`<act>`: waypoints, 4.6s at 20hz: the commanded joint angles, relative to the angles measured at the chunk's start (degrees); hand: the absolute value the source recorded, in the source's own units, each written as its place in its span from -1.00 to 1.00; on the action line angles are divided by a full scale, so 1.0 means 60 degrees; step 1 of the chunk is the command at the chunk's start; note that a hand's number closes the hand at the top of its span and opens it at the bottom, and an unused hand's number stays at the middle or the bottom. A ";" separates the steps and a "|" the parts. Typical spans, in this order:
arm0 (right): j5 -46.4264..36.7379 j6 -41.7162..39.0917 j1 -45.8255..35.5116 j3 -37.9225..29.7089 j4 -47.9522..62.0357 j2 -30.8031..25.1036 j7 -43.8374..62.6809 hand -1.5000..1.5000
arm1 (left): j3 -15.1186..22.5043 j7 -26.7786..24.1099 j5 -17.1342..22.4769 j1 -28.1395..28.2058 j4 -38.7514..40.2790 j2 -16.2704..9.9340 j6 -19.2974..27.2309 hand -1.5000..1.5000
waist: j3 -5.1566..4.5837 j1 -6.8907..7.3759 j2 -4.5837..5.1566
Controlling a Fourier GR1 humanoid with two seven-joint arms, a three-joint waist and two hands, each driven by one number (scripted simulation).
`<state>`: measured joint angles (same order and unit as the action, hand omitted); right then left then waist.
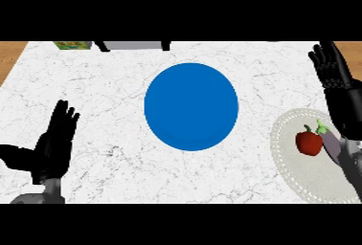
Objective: Pick the bell pepper from the placemat and place it in the plate
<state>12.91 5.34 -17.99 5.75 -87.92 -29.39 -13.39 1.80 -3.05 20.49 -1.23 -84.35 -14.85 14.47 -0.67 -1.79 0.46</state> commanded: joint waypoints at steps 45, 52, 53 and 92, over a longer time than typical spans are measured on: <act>-0.5578 -0.2664 0.1032 0.0035 0.5530 -0.2432 -0.1231 -1.00 | 0.0091 0.1598 -0.2048 -0.1339 0.0871 -0.0507 -0.1326 0.00 | 0.0107 0.0318 -0.0081; -0.6469 -0.3302 0.0566 0.0214 0.5815 -0.1860 -0.0622 -1.00 | -0.0271 0.1726 -0.2216 -0.1842 0.1467 -0.0504 -0.1792 0.00 | 0.0106 0.0285 -0.0074; -0.6710 -0.3106 0.0473 0.0027 0.6246 -0.1708 -0.0934 -1.00 | -0.0092 0.1470 -0.2360 -0.1096 0.0923 -0.0093 -0.1603 0.00 | 0.0110 0.0328 -0.0076; -1.0266 -0.1331 -0.2020 0.1424 0.5693 0.4530 0.1569 1.00 | -0.0458 0.2105 -0.2935 -0.1775 0.0853 0.0417 -0.2490 0.00 | 0.0058 0.1270 -0.0130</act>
<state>-47.55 -6.13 -26.38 10.07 -51.43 -16.62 -11.72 -2.20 9.25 2.78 -10.90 -79.23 -12.80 0.66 -1.53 2.15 -0.89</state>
